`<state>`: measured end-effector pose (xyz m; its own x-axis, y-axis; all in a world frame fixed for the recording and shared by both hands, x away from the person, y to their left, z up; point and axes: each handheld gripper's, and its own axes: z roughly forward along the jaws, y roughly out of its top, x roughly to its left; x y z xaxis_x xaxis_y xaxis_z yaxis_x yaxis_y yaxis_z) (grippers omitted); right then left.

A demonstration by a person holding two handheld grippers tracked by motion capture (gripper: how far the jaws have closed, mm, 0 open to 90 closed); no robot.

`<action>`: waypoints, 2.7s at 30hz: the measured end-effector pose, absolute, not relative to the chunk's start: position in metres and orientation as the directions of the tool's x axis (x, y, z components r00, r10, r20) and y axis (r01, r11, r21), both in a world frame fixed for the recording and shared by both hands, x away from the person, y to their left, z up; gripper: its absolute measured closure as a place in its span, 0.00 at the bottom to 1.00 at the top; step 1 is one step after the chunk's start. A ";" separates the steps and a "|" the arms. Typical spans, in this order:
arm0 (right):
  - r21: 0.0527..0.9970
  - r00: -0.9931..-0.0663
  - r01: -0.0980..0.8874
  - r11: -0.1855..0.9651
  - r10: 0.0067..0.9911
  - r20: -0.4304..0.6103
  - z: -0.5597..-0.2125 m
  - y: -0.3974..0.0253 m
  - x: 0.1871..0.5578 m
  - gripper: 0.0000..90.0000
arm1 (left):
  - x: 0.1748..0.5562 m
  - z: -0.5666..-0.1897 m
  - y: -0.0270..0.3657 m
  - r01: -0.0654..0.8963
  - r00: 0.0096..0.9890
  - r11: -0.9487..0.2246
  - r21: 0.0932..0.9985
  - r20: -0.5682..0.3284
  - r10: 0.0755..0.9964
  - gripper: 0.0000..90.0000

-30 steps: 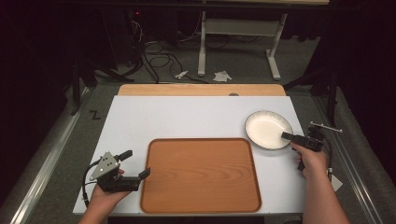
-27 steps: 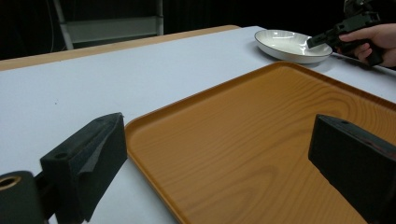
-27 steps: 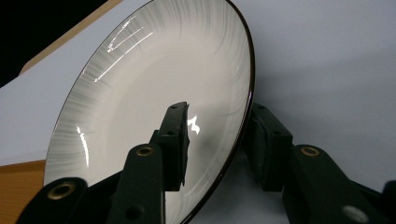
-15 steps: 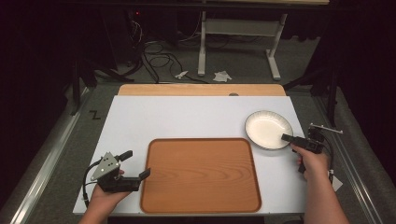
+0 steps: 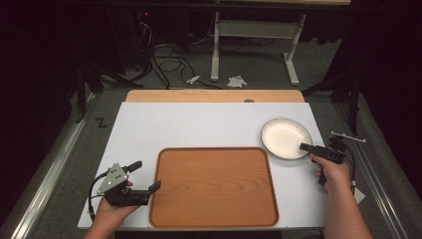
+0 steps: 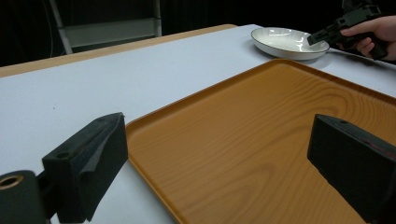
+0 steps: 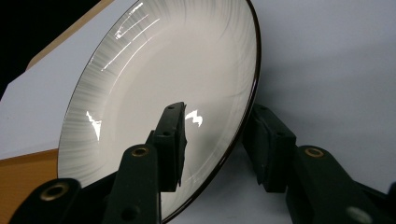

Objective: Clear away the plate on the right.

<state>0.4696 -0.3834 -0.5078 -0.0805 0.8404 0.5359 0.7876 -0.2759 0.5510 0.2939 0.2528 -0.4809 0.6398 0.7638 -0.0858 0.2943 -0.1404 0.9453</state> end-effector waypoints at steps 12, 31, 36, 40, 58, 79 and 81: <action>0.522 -0.049 0.790 -0.321 0.816 0.575 -0.508 -0.385 0.471 0.63 | 0.296 -0.483 0.252 0.307 0.633 -0.146 0.940 -0.087 0.769 0.07; 0.509 -0.020 0.791 -0.338 0.818 0.575 -0.512 -0.388 0.474 0.82 | 0.295 -0.482 0.250 0.295 0.659 -0.179 0.939 -0.064 0.749 0.07; 0.535 -0.032 0.786 -0.309 0.845 0.534 -0.511 -0.385 0.474 0.86 | 0.294 -0.481 0.250 0.289 0.661 -0.186 0.939 -0.055 0.748 0.07; 0.543 -0.039 0.780 -0.311 0.842 0.538 -0.512 -0.386 0.474 0.87 | 0.294 -0.481 0.249 0.289 0.658 -0.187 0.939 -0.053 0.752 0.07; 0.550 -0.055 0.780 -0.298 0.843 0.535 -0.512 -0.385 0.474 0.86 | 0.293 -0.482 0.249 0.291 0.655 -0.188 0.938 -0.052 0.754 0.07; 0.561 -0.038 0.709 -0.428 0.771 0.636 -0.503 -0.402 0.466 0.95 | 0.293 -0.481 0.251 0.290 0.649 -0.176 0.941 -0.059 0.758 0.07; 0.559 -0.036 0.706 -0.435 0.766 0.641 -0.503 -0.403 0.465 0.95 | 0.293 -0.480 0.251 0.288 0.649 -0.173 0.942 -0.059 0.758 0.07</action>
